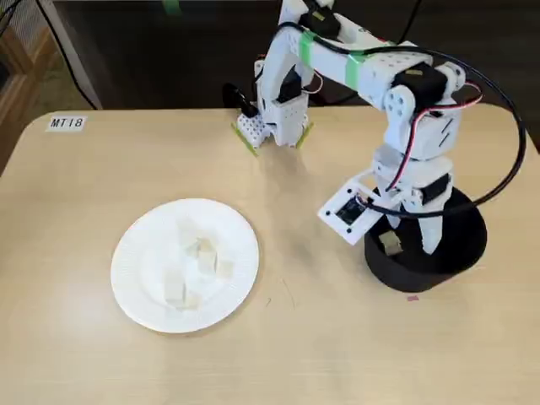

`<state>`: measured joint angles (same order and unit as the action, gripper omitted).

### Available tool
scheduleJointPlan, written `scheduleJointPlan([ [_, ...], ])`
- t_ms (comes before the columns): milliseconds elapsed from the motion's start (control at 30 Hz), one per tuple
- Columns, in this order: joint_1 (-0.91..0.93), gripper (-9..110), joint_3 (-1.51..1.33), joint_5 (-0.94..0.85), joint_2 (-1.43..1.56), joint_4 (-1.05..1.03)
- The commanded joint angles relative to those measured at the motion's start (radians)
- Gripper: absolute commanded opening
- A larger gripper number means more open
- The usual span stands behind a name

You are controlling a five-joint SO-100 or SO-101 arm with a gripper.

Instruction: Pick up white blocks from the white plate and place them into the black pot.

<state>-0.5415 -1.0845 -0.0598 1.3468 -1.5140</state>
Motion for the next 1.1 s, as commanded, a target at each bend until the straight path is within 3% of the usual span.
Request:
scheduleJointPlan([
  [0, 0.067, -2, 0.005, 0.049, 0.109, -0.041],
  [200, 0.291, -2, -0.035, 0.272, 0.202, -0.13],
  [400, 0.578, -2, -0.331, 0.609, 0.405, -0.138],
  [500, 0.683, -2, -0.494, 0.676, 0.546, -0.104],
  [800, 0.942, -2, -0.919, 0.471, 0.69, 0.334],
  [1067, 1.071, 1, -0.934, 0.393, 0.532, 0.509],
])
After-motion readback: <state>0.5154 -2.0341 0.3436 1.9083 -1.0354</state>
